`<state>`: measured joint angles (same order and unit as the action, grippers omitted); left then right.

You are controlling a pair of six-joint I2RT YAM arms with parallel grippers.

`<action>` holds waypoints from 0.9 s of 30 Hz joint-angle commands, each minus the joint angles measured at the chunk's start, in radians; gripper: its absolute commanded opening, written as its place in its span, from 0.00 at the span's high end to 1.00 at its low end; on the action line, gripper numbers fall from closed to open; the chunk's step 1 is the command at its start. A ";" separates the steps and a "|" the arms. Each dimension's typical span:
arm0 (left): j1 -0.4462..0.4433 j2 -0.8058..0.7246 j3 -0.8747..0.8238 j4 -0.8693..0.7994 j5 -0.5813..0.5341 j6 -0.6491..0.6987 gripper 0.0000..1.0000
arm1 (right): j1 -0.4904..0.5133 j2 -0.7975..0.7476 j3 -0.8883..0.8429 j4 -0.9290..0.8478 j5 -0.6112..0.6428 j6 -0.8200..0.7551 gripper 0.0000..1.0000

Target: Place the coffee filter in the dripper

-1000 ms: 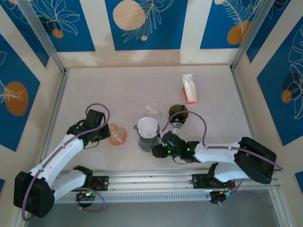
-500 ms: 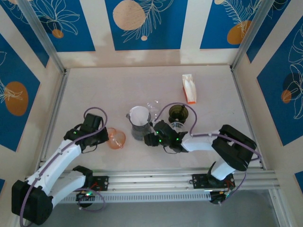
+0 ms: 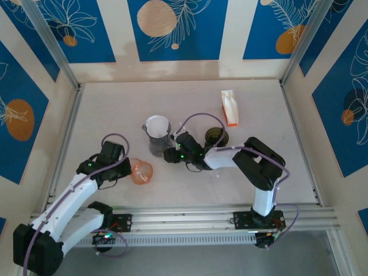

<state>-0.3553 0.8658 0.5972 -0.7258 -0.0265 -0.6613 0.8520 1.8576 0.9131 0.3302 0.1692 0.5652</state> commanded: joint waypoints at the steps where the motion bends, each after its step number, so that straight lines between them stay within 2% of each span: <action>1: 0.008 -0.021 -0.001 -0.010 0.019 -0.019 1.00 | -0.014 0.051 0.080 0.029 -0.039 -0.015 0.55; 8: 0.008 -0.022 -0.004 -0.007 0.022 -0.021 1.00 | -0.032 0.134 0.179 0.005 -0.059 -0.007 0.54; 14: -0.012 -0.004 0.011 0.009 0.017 -0.018 1.00 | -0.021 0.076 0.101 0.014 -0.047 0.002 0.47; 22: -0.159 0.067 0.057 0.037 -0.060 -0.041 1.00 | 0.059 -0.182 -0.137 0.021 0.063 0.040 0.43; 27: -0.282 0.166 0.104 0.084 -0.103 -0.056 1.00 | 0.123 -0.451 -0.244 -0.144 0.212 0.065 0.42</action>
<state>-0.5831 0.9936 0.6437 -0.6979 -0.0883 -0.6926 0.9611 1.5219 0.7036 0.2687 0.2649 0.5976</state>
